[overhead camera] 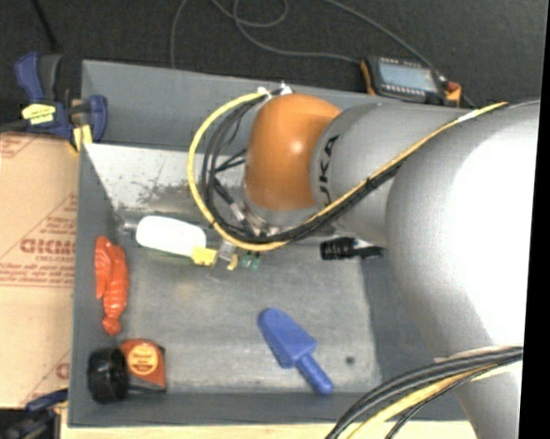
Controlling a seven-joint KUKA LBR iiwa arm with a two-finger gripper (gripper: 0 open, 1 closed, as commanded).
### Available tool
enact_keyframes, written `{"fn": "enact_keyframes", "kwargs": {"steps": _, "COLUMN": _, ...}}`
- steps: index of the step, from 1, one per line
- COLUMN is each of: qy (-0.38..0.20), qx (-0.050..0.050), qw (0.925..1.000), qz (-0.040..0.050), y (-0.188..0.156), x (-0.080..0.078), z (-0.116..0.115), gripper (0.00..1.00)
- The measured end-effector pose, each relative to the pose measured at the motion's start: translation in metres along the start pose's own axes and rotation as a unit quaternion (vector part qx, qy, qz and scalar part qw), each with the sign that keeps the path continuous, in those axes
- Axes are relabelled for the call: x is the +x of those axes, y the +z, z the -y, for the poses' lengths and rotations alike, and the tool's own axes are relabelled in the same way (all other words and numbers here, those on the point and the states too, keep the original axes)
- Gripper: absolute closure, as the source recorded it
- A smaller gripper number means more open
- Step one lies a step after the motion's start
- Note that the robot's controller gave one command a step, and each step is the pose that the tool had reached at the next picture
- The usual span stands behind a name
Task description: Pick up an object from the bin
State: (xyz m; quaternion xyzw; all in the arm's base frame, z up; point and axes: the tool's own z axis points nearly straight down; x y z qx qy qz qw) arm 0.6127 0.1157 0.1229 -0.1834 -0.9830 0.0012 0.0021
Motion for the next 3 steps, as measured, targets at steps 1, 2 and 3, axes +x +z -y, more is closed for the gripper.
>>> {"fn": "enact_keyframes", "kwargs": {"steps": 1, "qy": -0.018, "qx": -0.003, "qw": 0.9998, "qz": 0.0049, "y": -0.029, "x": -0.035, "z": 0.009, "gripper": 1.00}}
{"fn": "enact_keyframes", "kwargs": {"steps": 2, "qy": -0.013, "qx": 0.002, "qw": 0.9999, "qz": -0.0014, "y": -0.072, "x": 0.000, "z": 0.017, "gripper": 1.00}}
{"fn": "enact_keyframes", "kwargs": {"steps": 3, "qy": -0.023, "qx": -0.002, "qw": 0.9997, "qz": 0.0028, "y": -0.148, "x": -0.025, "z": 0.010, "gripper": 1.00}}
